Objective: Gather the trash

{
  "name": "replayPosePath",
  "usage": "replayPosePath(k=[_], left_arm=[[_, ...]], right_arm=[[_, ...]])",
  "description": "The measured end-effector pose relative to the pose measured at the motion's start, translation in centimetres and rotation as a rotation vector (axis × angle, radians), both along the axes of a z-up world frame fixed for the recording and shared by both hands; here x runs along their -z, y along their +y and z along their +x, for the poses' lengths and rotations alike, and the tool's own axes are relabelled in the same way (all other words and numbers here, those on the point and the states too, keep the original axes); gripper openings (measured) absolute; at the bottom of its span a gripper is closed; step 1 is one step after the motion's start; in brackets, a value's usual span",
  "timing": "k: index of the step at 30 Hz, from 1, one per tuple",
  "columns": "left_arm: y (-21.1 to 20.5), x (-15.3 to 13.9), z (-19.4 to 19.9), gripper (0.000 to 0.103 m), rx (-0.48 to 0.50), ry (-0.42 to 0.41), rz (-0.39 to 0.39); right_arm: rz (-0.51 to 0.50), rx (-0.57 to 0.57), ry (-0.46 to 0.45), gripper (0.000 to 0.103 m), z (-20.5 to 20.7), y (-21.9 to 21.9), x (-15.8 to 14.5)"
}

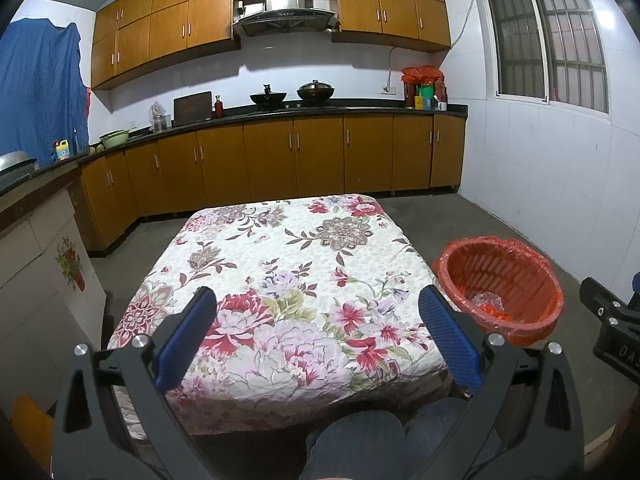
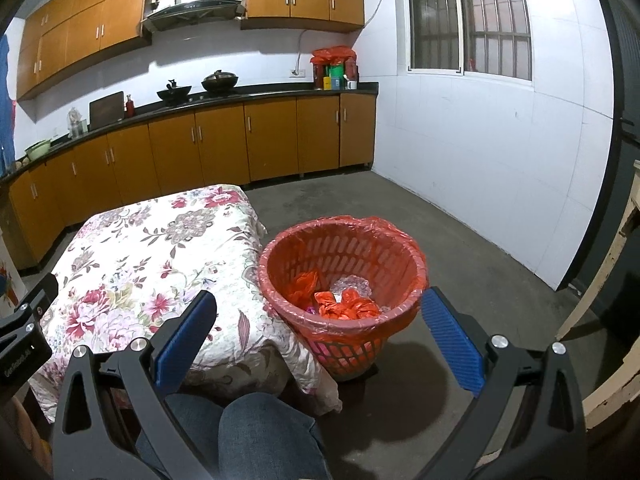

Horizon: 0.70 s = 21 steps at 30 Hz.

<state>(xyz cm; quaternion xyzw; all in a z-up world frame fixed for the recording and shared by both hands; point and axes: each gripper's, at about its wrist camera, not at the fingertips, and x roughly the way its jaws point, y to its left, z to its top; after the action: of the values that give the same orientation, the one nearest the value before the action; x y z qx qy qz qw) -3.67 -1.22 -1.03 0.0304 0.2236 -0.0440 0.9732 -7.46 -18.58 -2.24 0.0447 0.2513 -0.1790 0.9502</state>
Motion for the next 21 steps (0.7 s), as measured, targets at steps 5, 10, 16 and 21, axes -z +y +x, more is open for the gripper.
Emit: replayPosePath(k=[5,10,16,21], left_arm=[[0.02,0.0,0.03,0.099,0.0,-0.001,0.001],[0.1,0.11,-0.14,0.099,-0.004,0.002,-0.003],[0.15,0.12,-0.18,0.099,-0.004,0.001,-0.003],[0.18,0.12,-0.13,0.099,-0.003,0.002,-0.003]], right_arm=[[0.003,-0.005,0.001,0.101,0.07,0.06,-0.04],[0.007,-0.009,0.001,0.101,0.13,0.13,-0.03],[0.01,-0.013,0.002,0.101,0.17,0.23,-0.06],[0.012,-0.015,0.005,0.101,0.32,0.37,-0.1]])
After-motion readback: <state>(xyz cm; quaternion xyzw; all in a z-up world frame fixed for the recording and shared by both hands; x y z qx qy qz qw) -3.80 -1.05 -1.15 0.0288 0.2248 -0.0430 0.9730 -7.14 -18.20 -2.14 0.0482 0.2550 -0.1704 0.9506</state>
